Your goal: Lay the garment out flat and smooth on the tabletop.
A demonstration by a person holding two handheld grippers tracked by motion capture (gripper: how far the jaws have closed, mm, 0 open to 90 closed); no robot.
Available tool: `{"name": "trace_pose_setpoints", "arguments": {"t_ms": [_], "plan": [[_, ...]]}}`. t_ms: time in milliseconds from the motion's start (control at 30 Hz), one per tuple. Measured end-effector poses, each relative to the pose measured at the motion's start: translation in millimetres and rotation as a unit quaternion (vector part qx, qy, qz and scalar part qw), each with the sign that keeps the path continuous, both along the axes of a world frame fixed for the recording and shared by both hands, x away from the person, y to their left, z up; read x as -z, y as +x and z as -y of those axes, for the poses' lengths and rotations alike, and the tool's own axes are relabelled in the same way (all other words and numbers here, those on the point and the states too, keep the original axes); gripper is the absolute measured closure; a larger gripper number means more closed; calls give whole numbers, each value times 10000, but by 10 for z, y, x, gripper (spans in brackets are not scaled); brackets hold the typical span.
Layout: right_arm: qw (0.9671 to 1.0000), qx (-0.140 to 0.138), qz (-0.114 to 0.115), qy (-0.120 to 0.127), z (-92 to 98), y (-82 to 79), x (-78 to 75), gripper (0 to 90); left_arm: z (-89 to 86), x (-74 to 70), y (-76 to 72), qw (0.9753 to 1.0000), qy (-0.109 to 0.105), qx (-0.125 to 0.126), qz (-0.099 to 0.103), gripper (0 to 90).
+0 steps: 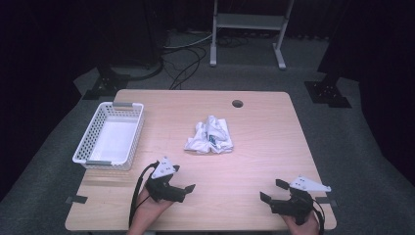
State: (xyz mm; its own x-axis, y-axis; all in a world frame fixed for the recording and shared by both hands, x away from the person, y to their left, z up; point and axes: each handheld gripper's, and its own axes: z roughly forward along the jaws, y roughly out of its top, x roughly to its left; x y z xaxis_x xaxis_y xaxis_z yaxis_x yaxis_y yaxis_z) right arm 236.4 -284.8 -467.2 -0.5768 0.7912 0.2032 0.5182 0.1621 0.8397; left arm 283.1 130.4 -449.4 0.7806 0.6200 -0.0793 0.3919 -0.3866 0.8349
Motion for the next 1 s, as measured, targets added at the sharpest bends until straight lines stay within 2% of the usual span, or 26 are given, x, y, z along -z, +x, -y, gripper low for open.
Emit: {"name": "trace_pose_setpoints", "arguments": {"t_ms": [333, 433, 500, 900, 1000], "plan": [[10000, -25, 35, 15, -19, -4, -26, 149, 49, -17, 4, 10000, -6, 78, 20, 113], [9999, -104, 47, -24, -50, 5, -41, 149, 59, 3, 7, 9999, 52, 133, -6, 113], [9999, -164, 33, -45, -82, 20, -52, 149, 61, 8, 11, 9999, 17, 135, -39, 113], [9974, -659, 82, -295, -382, 314, -214, 149, 111, 29, -1, 9997, -10, 246, -66, 113], [9963, -801, 71, -294, -503, 469, -256, 149, 105, 33, -1, 9996, -48, 246, -92, 113]]}}
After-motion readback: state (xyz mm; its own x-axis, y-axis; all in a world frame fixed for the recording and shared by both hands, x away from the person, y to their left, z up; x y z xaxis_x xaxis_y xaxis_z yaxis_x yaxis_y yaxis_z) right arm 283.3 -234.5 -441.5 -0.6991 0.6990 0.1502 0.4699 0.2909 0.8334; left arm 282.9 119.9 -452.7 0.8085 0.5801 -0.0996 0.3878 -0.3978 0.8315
